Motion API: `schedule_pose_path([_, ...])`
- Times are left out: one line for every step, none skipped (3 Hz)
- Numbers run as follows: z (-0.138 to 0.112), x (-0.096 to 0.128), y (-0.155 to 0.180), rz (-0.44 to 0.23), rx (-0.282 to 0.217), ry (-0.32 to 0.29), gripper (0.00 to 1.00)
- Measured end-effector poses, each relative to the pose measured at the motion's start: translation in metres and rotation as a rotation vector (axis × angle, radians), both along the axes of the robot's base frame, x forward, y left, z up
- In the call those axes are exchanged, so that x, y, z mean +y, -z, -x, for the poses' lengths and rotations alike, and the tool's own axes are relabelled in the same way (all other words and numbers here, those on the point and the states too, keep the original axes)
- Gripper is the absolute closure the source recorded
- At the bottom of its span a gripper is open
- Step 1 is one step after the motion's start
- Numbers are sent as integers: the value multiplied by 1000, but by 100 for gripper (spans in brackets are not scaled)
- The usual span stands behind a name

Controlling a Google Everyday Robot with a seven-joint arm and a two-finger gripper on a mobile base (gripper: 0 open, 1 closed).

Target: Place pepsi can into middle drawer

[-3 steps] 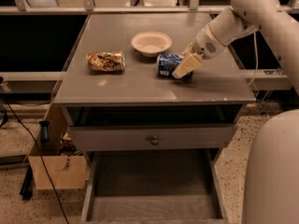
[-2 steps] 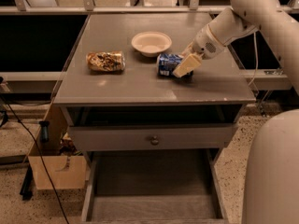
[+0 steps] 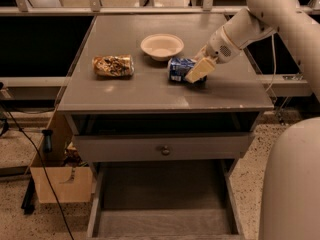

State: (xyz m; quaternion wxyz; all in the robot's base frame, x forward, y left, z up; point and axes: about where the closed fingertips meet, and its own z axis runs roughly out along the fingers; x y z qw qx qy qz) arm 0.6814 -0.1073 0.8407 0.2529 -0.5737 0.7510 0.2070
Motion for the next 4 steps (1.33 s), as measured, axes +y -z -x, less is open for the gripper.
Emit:
schedule_pose_path([0,0,0,0,0,0,100])
schedule_pose_path([1,-3,-1,9,6,10,100])
schedule_pose_path([10,-13,-12,22,0,33,100])
schedule_pose_path([32,-29,-30,26,-26,56,100])
